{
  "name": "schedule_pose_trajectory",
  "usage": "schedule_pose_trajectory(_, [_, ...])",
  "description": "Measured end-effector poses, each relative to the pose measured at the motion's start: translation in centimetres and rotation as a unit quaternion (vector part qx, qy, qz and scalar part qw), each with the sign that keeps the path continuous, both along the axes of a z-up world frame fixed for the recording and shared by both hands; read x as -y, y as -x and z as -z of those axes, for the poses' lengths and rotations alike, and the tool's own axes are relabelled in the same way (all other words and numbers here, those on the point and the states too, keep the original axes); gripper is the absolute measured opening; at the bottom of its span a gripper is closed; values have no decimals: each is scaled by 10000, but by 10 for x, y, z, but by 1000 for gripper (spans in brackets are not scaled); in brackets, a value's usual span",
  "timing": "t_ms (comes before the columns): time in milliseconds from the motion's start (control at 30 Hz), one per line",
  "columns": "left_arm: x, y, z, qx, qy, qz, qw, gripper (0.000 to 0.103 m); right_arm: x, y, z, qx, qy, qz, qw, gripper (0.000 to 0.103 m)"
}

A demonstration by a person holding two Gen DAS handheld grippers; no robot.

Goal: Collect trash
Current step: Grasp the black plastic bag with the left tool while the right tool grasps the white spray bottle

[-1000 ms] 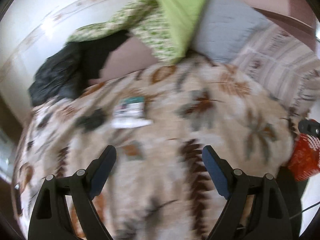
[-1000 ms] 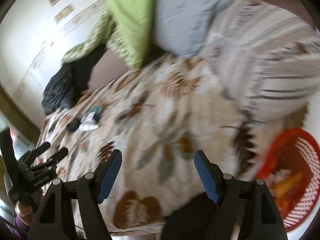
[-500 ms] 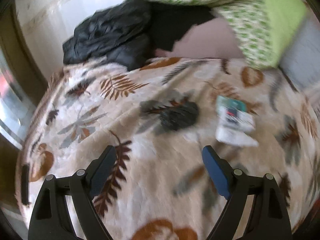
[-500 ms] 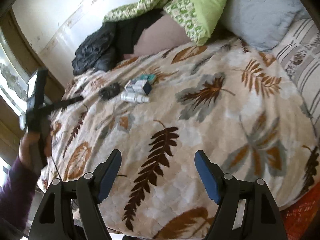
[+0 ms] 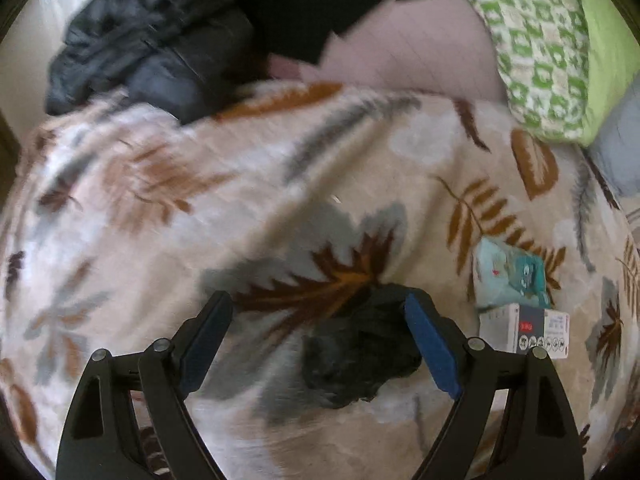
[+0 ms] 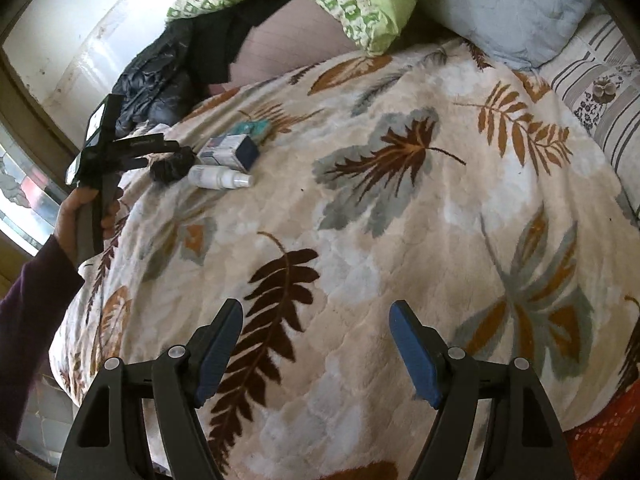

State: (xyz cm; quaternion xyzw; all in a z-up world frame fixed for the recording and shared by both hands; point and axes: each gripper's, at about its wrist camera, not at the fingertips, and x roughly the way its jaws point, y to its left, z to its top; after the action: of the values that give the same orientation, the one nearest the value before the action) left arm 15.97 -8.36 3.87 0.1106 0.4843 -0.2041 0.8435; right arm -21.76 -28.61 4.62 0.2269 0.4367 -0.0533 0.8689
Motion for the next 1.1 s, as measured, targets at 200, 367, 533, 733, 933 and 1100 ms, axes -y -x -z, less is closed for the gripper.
schedule_pose_trajectory(200, [1,37,2,-567,576,311,9962,34,-3,-23,3,-33,13,-237,9997,79])
schedule_pose_trajectory(367, [6,86,-2,-321,103,486,9983,33,-16,-60,1,105,-132,-643,9978,79])
schedule_pose_trajectory(533, [-7,92,-3,-202,54,359,9991,51,-40,-122,-4,374,183,-1265,9911,79])
schedule_pose_trajectory(733, [-33,84,-10,-308,468,-3,9984,58,-65,-194,8,303,461,-1793,9823,79])
schedule_pose_trajectory(933, [-39,84,-26,-27,614,-121,9980,84,-90,-230,31,47,1010,-2094,9726,71])
schedule_pose_trajectory(1100, [-3,73,-15,-47,456,1,9989,84,-74,-218,24,-44,625,-1993,9779,32])
